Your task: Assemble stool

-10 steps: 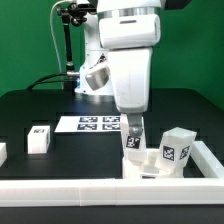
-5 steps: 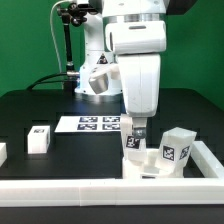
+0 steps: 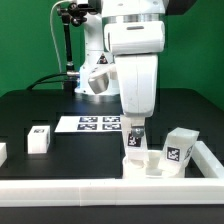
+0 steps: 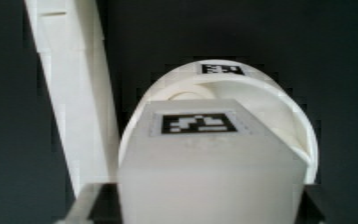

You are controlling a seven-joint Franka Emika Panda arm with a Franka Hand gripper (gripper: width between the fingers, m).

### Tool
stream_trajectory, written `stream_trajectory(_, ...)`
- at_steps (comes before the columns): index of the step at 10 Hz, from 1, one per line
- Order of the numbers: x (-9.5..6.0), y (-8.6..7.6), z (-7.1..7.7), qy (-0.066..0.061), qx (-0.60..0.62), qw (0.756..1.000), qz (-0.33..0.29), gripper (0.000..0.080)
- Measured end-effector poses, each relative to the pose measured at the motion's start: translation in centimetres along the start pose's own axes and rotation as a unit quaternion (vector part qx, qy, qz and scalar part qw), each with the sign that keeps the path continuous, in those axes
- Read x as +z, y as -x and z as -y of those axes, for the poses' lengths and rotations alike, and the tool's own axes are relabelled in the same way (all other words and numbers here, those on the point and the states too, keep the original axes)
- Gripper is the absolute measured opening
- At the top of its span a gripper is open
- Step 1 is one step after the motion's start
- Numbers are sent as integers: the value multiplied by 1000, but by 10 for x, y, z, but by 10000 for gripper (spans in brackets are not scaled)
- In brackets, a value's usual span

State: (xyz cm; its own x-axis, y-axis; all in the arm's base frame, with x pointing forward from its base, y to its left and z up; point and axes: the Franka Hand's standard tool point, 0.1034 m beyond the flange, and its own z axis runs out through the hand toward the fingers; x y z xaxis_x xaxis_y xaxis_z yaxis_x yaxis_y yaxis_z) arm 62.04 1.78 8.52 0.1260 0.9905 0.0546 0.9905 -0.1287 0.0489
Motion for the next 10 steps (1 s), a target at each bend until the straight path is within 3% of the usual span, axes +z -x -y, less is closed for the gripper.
stream_trajectory(2,1,2,4,-13,118,993,-1,340)
stream_trajectory(7,2,1,0,-5,332,943,-23,340)
stream_trajectory(10,3,0,1,-8,421,907,-24,340)
